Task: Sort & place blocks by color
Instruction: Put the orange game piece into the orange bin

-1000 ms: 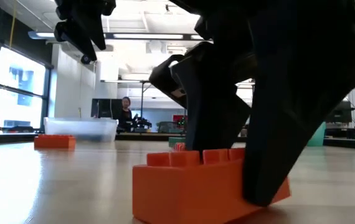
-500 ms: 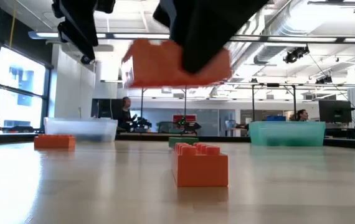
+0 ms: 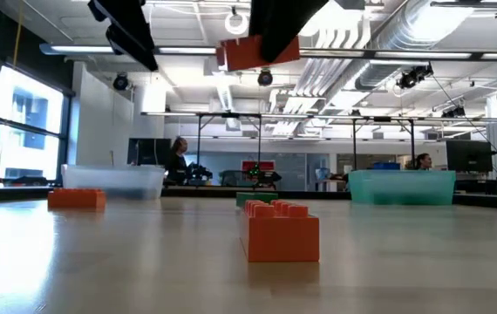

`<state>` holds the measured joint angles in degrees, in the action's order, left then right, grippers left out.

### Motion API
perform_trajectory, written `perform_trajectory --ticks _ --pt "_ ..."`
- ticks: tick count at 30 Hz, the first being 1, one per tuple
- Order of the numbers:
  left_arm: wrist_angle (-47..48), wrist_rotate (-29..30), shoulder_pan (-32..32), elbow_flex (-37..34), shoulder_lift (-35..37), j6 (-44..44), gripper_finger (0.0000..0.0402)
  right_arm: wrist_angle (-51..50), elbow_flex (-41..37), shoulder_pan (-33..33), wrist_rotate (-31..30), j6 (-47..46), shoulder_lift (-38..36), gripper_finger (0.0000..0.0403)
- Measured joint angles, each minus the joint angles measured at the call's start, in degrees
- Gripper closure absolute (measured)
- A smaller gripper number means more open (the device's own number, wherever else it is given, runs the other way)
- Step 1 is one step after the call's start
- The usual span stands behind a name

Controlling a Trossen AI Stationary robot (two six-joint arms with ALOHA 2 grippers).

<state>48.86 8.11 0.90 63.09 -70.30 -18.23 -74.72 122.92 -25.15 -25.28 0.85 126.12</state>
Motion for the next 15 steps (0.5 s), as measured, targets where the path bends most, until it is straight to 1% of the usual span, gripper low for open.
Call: perform_trajectory --ticks 5,10,15 --pt "0.00 0.16 1.54 0.00 0.00 1.03 0.0156 -8.25 2.28 3.84 -1.68 1.03 -0.08 0.0292" --pt "-0.44 0.23 3.33 0.00 0.02 1.52 0.0156 -15.73 1.26 8.31 -1.90 -3.43 -0.33 0.0292" --pt "-1.30 0.23 5.04 0.00 0.02 2.42 0.0156 -14.31 -3.79 11.34 -2.46 -5.90 -4.28 0.0292"
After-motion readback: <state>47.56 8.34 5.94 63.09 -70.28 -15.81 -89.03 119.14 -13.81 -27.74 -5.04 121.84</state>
